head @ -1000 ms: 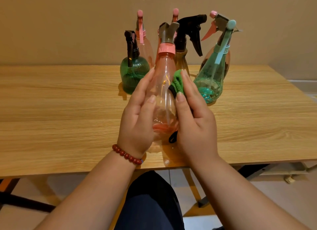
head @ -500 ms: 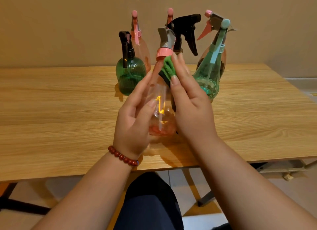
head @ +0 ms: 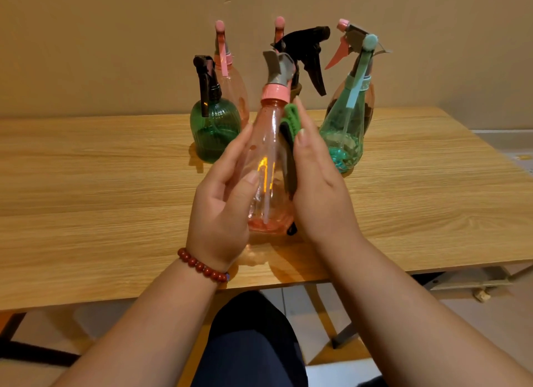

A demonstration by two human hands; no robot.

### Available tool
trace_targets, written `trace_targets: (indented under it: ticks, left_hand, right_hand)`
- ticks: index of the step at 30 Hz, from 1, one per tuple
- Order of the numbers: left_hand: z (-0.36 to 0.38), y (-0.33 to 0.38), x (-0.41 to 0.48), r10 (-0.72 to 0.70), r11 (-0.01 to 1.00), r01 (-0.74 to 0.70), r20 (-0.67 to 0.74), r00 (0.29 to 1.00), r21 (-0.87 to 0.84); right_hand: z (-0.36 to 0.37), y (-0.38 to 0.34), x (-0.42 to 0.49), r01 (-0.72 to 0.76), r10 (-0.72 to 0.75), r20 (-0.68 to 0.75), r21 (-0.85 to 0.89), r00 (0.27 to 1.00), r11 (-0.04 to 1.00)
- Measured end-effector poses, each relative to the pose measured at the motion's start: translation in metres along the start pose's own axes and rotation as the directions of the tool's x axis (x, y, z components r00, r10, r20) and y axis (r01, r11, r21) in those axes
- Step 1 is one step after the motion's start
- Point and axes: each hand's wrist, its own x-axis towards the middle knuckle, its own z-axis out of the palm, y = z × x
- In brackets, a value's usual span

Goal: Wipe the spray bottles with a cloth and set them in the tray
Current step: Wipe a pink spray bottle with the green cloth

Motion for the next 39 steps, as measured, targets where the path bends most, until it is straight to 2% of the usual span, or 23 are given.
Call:
trace_targets:
  ticks: [2,6,8,10,13,15,18,22,27,29,32,34,36,39]
  left_hand:
    - [0.000,0.001,0.000,-0.006,1.000,0.006,0.004,1.000,0.011]
    - [-0.002,-0.001,0.001,-0.004,1.000,0.005,-0.056,0.998,0.021]
    - [-0.001,-0.002,0.002,0.001,0.999,0.002,-0.074,0.997,0.033]
    - [0.000,-0.002,0.002,-0.010,1.000,0.010,-0.047,0.999,0.001]
    - [-0.001,-0.002,0.002,-0.047,0.996,0.051,0.065,0.997,-0.067]
    - [-0.002,0.000,0.002,-0.055,0.998,0.056,0.128,0.990,0.000]
    - [-0.002,0.006,0.004,-0.029,0.990,0.008,0.139,0.990,0.144]
    - [0.003,0.017,0.007,0.039,0.981,-0.051,0.069,0.997,0.187]
    - [0.023,0.028,-0.002,-0.024,0.994,0.040,-0.147,0.989,0.105]
    - [0.025,0.026,-0.002,-0.026,0.989,0.058,-0.219,0.975,0.139]
    - [0.026,0.021,-0.005,-0.013,0.980,0.057,-0.226,0.974,0.190]
    - [0.027,0.022,-0.010,-0.009,0.977,0.056,-0.221,0.975,0.207]
    - [0.028,0.021,-0.013,-0.014,0.980,0.054,-0.205,0.979,0.193]
    - [0.027,0.022,-0.014,-0.021,0.983,0.056,-0.194,0.981,0.177]
  right_hand:
    - [0.002,0.000,-0.003,-0.016,0.016,-0.004,0.000,1.000,1.000]
    - [0.019,0.006,-0.037,0.076,-0.073,0.036,-0.087,0.997,0.993]
    - [0.024,0.009,-0.048,0.066,-0.064,0.033,-0.085,0.997,0.994]
    - [0.023,0.009,-0.045,0.061,-0.059,0.022,-0.077,0.998,0.995]
    - [0.015,0.006,-0.028,0.009,-0.010,-0.028,-0.046,1.000,0.999]
    - [0.009,0.005,-0.019,-0.048,0.049,-0.048,0.027,0.998,0.998]
    - [0.004,0.004,-0.020,-0.043,0.048,-0.051,0.080,0.998,0.996]
    - [0.009,0.002,-0.032,0.078,-0.073,-0.077,0.058,0.994,0.995]
    - [0.014,0.002,-0.050,0.235,-0.239,-0.118,-0.048,0.964,0.971]
    - [0.016,0.000,-0.052,0.232,-0.232,-0.168,-0.018,0.958,0.972]
    - [0.012,-0.006,-0.041,0.174,-0.130,-0.320,0.110,0.938,0.979]
    - [0.008,-0.008,-0.032,0.155,-0.120,-0.372,0.065,0.920,0.986]
    - [0.005,-0.006,-0.028,0.136,-0.116,-0.334,0.037,0.936,0.990]
    - [0.005,-0.007,-0.032,0.120,-0.096,-0.211,0.106,0.973,0.987]
